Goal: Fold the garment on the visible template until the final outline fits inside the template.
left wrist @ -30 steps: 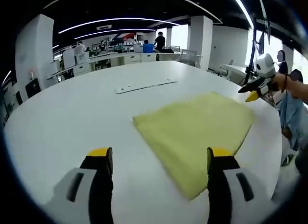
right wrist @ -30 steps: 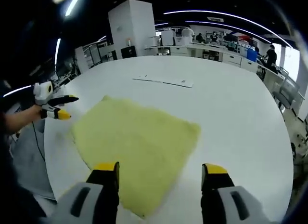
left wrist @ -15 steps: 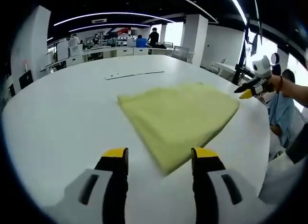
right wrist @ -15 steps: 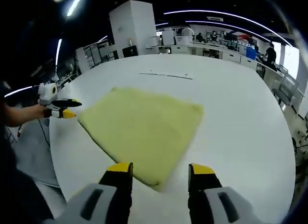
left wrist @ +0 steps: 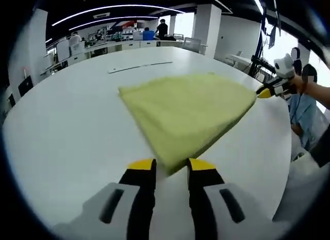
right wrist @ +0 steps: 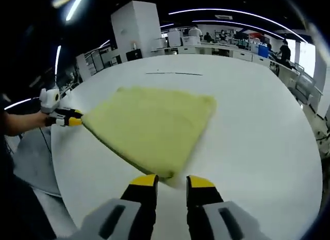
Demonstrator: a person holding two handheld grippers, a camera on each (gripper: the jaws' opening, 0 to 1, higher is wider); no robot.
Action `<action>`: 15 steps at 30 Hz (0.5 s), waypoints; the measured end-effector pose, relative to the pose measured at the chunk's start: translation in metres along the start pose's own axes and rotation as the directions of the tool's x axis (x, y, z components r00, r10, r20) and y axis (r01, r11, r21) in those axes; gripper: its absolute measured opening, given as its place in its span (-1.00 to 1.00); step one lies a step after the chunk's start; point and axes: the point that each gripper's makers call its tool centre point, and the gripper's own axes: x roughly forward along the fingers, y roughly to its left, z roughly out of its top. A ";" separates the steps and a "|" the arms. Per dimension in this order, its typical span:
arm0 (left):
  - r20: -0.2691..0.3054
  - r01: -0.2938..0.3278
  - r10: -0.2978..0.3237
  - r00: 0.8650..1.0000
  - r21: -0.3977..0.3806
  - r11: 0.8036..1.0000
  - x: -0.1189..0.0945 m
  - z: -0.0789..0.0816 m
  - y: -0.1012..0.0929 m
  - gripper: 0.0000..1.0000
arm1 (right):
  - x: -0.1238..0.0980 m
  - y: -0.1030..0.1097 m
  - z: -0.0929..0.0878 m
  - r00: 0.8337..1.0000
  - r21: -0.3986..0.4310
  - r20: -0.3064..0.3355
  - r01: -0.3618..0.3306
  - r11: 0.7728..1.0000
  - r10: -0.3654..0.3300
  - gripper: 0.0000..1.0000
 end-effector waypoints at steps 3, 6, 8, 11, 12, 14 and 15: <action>0.008 0.004 -0.004 1.000 -0.011 1.000 0.001 0.002 -0.001 -0.65 | 0.003 0.000 -0.003 1.000 0.000 -0.005 0.000 1.000 0.000 -0.82; 0.008 0.003 -0.003 1.000 -0.012 1.000 0.003 0.002 -0.001 -0.68 | 0.007 0.001 -0.002 1.000 0.022 0.019 -0.014 1.000 0.014 -0.94; 0.010 0.004 -0.004 1.000 -0.016 1.000 0.004 0.003 -0.001 -0.68 | 0.010 0.001 -0.005 1.000 0.020 0.007 -0.016 1.000 0.016 -0.96; 0.010 0.005 -0.005 1.000 -0.021 1.000 0.006 0.004 0.000 -0.71 | 0.010 0.000 -0.005 1.000 0.024 0.019 -0.024 0.999 0.023 -1.00; 0.009 0.009 -0.009 1.000 -0.032 0.999 0.006 0.005 0.000 -0.73 | 0.010 -0.001 -0.005 1.000 0.032 0.019 -0.024 0.999 0.023 -1.00; 0.009 0.014 -0.014 1.000 -0.044 0.999 0.007 0.005 0.000 -0.76 | 0.010 -0.003 -0.005 1.000 0.029 0.019 -0.024 0.999 0.023 -1.00; 0.008 0.015 -0.015 1.000 -0.045 0.999 0.007 0.004 0.000 -0.78 | 0.009 -0.003 -0.006 1.000 0.024 0.016 -0.022 0.999 0.022 -1.00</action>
